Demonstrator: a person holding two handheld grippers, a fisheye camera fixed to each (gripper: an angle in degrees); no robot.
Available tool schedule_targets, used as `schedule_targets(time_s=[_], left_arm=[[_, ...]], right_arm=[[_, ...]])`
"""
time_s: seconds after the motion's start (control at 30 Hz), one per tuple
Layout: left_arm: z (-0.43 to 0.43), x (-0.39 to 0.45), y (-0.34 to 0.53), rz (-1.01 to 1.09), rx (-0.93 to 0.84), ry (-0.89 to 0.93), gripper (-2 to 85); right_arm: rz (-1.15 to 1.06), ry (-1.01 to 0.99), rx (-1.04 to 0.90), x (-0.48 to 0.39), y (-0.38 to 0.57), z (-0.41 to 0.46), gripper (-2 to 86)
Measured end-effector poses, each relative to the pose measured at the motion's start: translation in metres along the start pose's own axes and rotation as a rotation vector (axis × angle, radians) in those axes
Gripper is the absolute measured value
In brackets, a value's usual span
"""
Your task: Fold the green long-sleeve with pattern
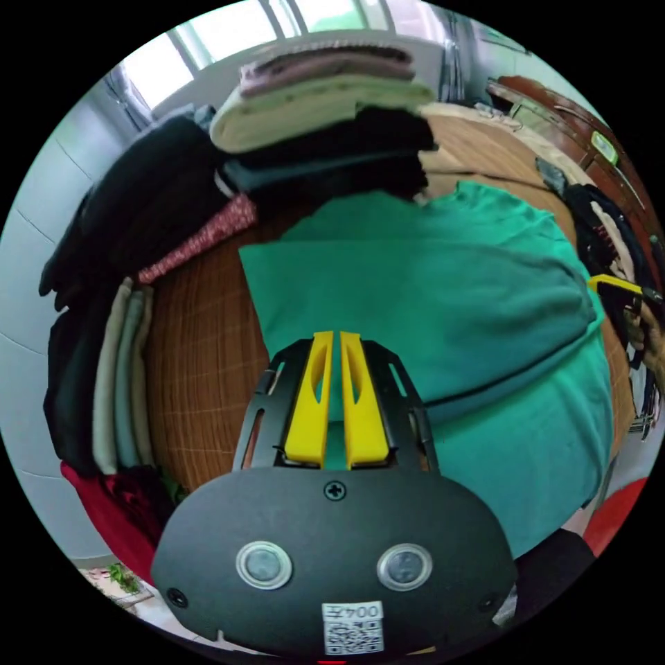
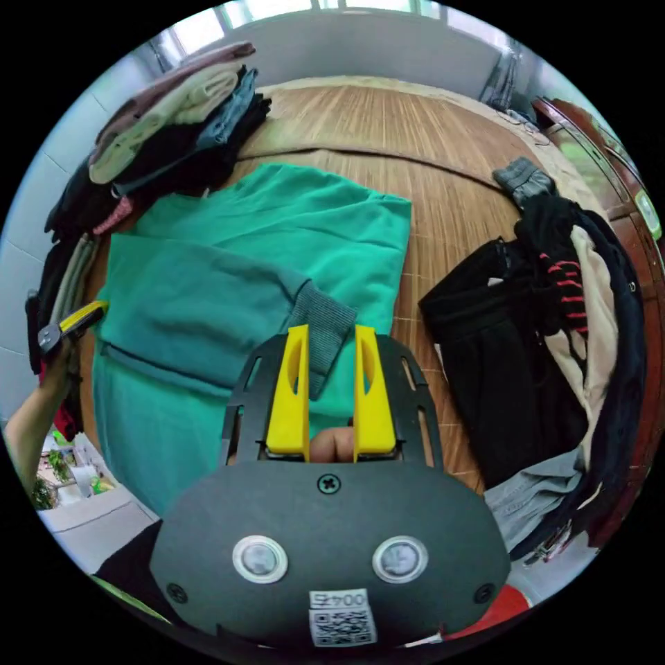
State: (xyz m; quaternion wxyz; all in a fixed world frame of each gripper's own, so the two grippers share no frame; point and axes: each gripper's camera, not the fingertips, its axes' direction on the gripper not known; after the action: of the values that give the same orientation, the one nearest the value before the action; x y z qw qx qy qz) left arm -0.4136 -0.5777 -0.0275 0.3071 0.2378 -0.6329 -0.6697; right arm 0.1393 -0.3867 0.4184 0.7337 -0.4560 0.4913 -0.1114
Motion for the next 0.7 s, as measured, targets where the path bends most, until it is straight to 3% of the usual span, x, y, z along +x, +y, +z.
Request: schedule_targets(time_s=[0.17, 0.23, 0.33, 0.4, 0.47, 0.57, 0.63, 0.7], left_arm=[[0.007, -0.060, 0.063, -0.030, 0.149, 0.088, 1.2], [-0.020, -0.086, 0.065, -0.076, 0.101, 0.071, 0.7], [-0.081, -0.117, 0.079, -0.075, 0.299, 0.045, 0.4], [-0.097, -0.142, 0.074, -0.088, 0.323, 0.052, 0.3], [-0.096, -0.164, 0.063, -0.075, 0.285, 0.046, 0.3], [-0.062, -0.193, 0.055, -0.011, 0.081, 0.025, 0.3], [-0.067, -0.219, 0.082, 0.035, 0.180, 0.034, 0.3], [-0.087, -0.242, 0.085, 0.009, 0.167, 0.065, 0.3]], right_arm=[[-0.009, 0.034, -0.026, -0.010, 0.010, 0.009, 7.8], [0.028, 0.058, 0.030, -0.011, 0.017, -0.008, 6.1], [0.007, 0.066, 0.120, -0.023, 0.025, -0.023, 3.8], [-0.030, 0.080, 0.111, -0.035, 0.021, -0.016, 2.6], [-0.068, 0.114, 0.107, -0.051, 0.013, -0.002, 0.7], [-0.060, 0.134, 0.011, -0.055, 0.001, 0.031, -0.2], [-0.027, 0.086, 0.014, -0.047, -0.002, 0.035, -0.4], [0.019, 0.018, -0.014, -0.036, -0.005, 0.031, -0.3]])
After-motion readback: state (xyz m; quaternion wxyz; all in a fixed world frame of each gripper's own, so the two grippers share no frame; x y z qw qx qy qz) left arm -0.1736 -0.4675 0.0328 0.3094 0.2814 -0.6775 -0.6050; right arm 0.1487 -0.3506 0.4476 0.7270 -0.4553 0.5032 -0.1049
